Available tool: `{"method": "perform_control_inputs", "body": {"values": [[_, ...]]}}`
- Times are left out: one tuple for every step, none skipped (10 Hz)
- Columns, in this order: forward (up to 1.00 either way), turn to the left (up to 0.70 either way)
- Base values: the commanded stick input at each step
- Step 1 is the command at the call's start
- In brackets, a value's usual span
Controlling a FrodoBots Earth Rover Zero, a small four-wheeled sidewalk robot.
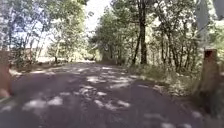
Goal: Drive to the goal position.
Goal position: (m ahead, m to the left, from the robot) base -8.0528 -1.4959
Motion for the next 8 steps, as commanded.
{"method": "perform_control_inputs", "body": {"values": [[0.45,0.0],[0.45,0.0],[0.45,0.0],[0.45,0.0],[0.25,0.0],[0.0,0.0],[0.0,0.0],[0.0,0.0]]}}
